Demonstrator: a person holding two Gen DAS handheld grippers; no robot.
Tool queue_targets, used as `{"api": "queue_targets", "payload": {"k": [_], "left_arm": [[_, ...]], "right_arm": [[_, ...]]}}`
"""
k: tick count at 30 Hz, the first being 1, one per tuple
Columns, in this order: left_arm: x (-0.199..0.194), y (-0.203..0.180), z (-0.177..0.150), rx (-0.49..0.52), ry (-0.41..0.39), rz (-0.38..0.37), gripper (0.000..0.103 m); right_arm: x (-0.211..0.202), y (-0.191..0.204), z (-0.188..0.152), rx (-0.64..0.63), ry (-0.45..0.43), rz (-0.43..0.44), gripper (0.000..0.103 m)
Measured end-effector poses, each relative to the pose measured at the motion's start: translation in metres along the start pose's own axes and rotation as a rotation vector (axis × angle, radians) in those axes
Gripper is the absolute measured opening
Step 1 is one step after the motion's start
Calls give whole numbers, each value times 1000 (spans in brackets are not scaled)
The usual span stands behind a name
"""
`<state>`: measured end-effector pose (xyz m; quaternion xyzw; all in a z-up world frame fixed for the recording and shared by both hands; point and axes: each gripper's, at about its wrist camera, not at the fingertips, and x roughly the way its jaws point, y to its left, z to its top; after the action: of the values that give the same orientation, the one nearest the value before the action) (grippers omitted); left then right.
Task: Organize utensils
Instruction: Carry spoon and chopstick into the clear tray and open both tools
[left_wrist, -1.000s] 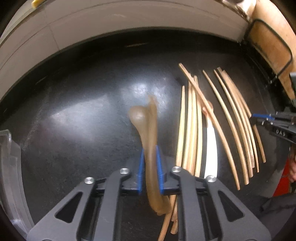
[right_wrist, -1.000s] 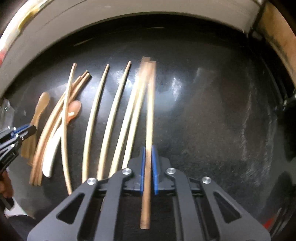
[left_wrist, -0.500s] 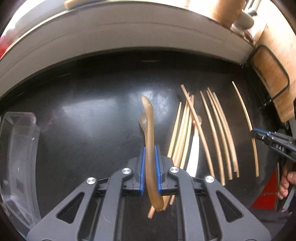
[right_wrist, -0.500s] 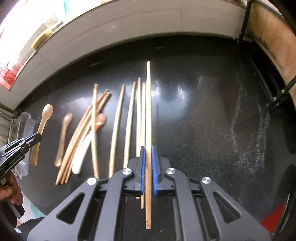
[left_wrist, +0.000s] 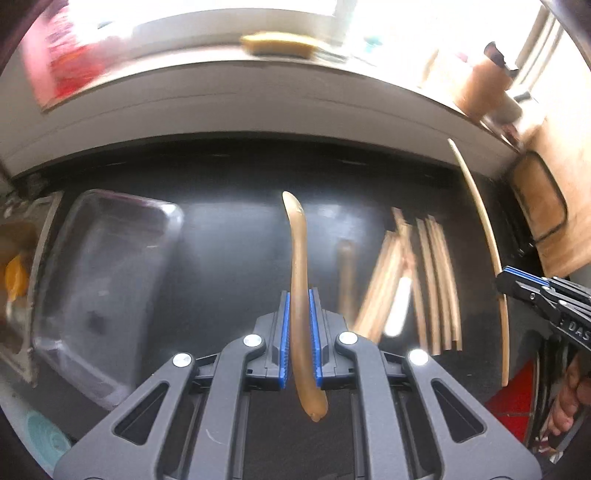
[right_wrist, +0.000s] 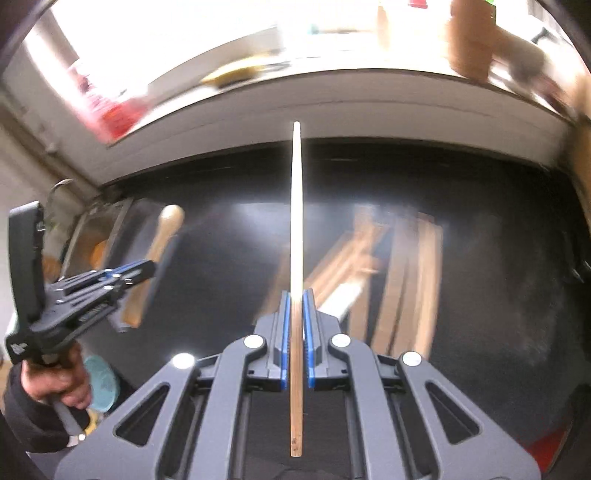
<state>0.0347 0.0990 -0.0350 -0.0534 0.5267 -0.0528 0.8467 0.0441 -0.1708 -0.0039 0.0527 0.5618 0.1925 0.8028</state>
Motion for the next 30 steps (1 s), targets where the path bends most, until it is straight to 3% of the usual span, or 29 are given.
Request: {"api": "queue_targets", "payload": {"k": [7, 12, 15, 21, 30], "left_arm": [[-34, 129, -10, -128, -37, 83, 10], [-18, 207, -14, -171, -13, 119, 10], [6, 238, -14, -199, 7, 124, 10], [38, 257, -11, -215, 34, 71, 10], [68, 273, -13, -221, 77, 81, 10]], "right_arm": [[63, 153, 31, -106, 65, 218, 8], [139, 232, 42, -44, 142, 302, 8], [176, 254, 44, -15, 203, 306, 8], [243, 270, 34, 71, 336, 255, 8], [279, 282, 42, 53, 353, 191, 8]]}}
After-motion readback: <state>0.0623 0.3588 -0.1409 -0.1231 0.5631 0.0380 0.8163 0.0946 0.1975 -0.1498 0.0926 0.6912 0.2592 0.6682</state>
